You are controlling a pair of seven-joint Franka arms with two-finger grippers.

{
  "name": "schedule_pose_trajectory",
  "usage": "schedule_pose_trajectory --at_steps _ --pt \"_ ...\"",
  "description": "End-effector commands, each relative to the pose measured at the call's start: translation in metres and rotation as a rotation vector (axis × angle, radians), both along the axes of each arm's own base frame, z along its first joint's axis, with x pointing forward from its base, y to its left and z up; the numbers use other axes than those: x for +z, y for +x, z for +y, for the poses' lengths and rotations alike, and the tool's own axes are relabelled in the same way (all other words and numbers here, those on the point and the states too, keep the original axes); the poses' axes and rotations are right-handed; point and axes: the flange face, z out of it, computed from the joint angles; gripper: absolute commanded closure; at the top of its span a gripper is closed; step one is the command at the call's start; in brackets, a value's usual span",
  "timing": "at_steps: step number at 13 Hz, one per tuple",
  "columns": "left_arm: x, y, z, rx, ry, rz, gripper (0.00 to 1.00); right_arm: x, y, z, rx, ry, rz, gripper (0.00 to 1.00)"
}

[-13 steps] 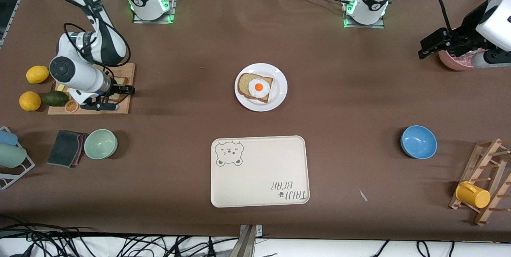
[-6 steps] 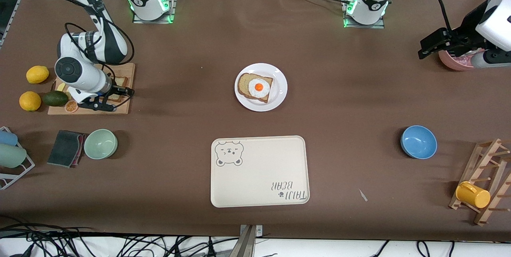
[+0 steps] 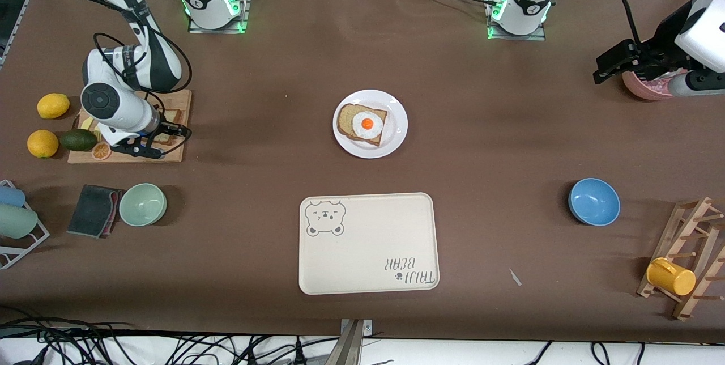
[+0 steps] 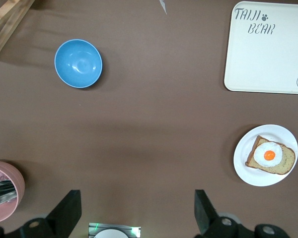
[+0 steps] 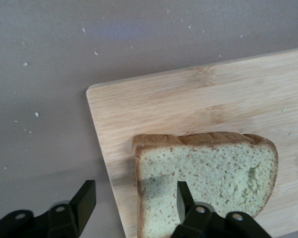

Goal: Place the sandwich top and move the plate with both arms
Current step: 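Close the right gripper on the bread slice edge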

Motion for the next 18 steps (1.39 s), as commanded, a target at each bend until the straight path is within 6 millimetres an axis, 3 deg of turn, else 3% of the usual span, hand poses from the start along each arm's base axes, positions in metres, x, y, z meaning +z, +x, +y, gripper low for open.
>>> schedule_pose_trajectory --at_steps 1,9,12,18 --pt "0.008 -0.001 -0.001 -0.001 -0.014 -0.006 0.00 -0.009 -0.002 -0.002 -0.002 -0.021 0.021 0.31" --pt "0.008 -0.001 0.000 0.000 -0.015 -0.006 0.00 -0.009 -0.005 -0.007 0.007 -0.027 0.037 0.38" --pt "0.008 -0.001 -0.001 -0.001 -0.015 -0.006 0.00 -0.011 -0.006 -0.009 0.004 -0.027 0.040 0.54" --pt "0.008 -0.001 -0.001 -0.001 -0.015 -0.006 0.00 -0.014 -0.008 -0.017 -0.027 -0.037 0.055 0.54"
